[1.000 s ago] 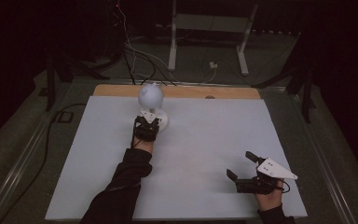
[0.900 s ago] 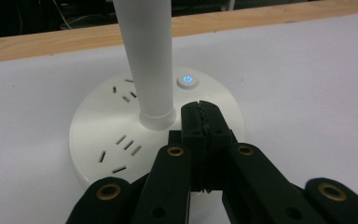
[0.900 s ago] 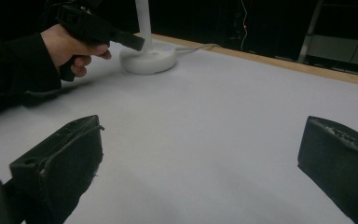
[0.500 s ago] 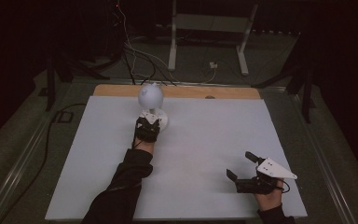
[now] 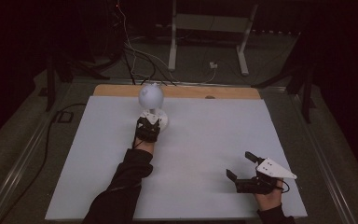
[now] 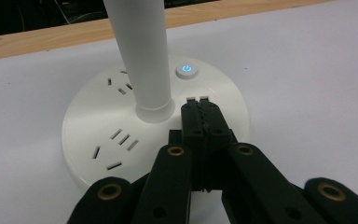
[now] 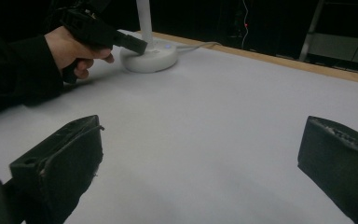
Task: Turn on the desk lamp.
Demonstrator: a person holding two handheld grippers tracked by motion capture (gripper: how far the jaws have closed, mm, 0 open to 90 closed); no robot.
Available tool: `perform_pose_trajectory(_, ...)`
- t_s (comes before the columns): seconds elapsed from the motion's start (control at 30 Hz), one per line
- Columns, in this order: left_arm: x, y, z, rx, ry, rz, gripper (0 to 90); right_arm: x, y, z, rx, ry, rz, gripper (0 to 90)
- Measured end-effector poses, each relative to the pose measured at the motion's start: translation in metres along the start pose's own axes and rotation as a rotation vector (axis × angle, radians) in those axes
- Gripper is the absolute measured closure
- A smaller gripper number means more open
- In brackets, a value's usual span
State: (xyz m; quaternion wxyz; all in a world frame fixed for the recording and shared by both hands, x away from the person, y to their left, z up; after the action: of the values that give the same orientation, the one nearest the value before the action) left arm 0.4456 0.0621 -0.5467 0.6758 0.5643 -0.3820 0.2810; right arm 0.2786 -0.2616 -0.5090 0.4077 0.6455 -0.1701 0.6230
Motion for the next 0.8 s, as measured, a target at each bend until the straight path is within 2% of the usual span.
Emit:
perform_pose_trajectory(0.07, 0.001, 0.000, -0.001, -0.002, 0.002, -0.007, 90.0, 0.000, 0.000, 0.000, 0.000, 0.002, -0.002, 0.0)
perform_pose_trajectory(0.13, 0.002, 0.000, -0.003, -0.018, 0.035, -0.017, 90.0, 0.000, 0.000, 0.000, 0.000, 0.000, -0.001, 0.0)
perform_pose_trajectory(0.2, 0.003, 0.003, -0.003, -0.006, 0.037, -0.009, 90.0, 0.000, 0.001, 0.000, -0.003, -0.002, 0.003, 0.0)
perform_pose_trajectory(0.3, 0.008, 0.009, -0.004, -0.004, 0.068, 0.009, 90.0, 0.000, 0.000, 0.001, -0.003, -0.009, 0.007, 0.0)
perform_pose_trajectory(0.33, 0.010, 0.012, -0.004, -0.004, 0.065, 0.014, 87.9, 0.000, 0.000, 0.001, -0.001, -0.012, 0.004, 0.0)
perform_pose_trajectory(0.37, 0.011, 0.014, -0.003, -0.008, 0.062, 0.016, 87.7, 0.000, 0.000, 0.001, -0.002, -0.009, 0.003, 0.0)
perform_pose_trajectory(0.4, 0.012, 0.017, -0.002, -0.022, 0.077, 0.008, 87.7, 0.000, 0.001, 0.001, -0.002, -0.008, 0.004, 0.0)
perform_pose_trajectory(0.5, 0.013, 0.021, 0.001, -0.037, 0.091, 0.003, 84.0, 0.001, 0.001, 0.001, -0.004, -0.007, 0.007, 0.0)
perform_pose_trajectory(0.53, 0.013, 0.023, 0.002, -0.039, 0.097, -0.003, 78.6, 0.001, 0.001, 0.001, -0.004, -0.007, 0.006, 0.0)
perform_pose_trajectory(0.6, 0.014, 0.025, 0.003, -0.043, 0.103, -0.009, 77.3, 0.001, 0.001, 0.001, -0.005, -0.006, 0.006, 0.0)
perform_pose_trajectory(0.63, 0.014, 0.026, 0.002, -0.043, 0.104, -0.013, 72.0, 0.001, 0.001, 0.001, -0.006, -0.007, 0.006, 0.0)
perform_pose_trajectory(0.67, 0.014, 0.027, 0.002, -0.038, 0.107, -0.019, 72.0, 0.001, 0.001, 0.001, -0.006, -0.007, 0.006, 0.0)
perform_pose_trajectory(0.73, 0.015, 0.029, 0.002, -0.048, 0.115, -0.030, 68.1, 0.000, 0.001, 0.001, -0.006, -0.008, 0.004, 0.0)
perform_pose_trajectory(0.77, 0.016, 0.031, 0.002, -0.048, 0.112, -0.032, 62.2, 0.000, 0.000, 0.001, -0.006, -0.007, 0.003, 0.0)
perform_pose_trajectory(0.8, 0.017, 0.032, 0.002, -0.048, 0.110, -0.033, 62.2, 0.000, 0.000, 0.001, -0.006, -0.007, 0.003, 0.0)
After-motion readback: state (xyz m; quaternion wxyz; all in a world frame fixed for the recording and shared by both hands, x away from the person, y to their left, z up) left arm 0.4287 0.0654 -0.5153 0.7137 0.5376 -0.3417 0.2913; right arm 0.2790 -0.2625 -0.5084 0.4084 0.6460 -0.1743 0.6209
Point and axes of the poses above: each handheld gripper's, and its own axes: y roughly backward along the jaws, x roughly out of its top, z roughly to its right, the point moved 5 cm from there along -y, roughly forward along the jaws, and after that the axes turned 8 degrees about y, right-handed, at the moved point
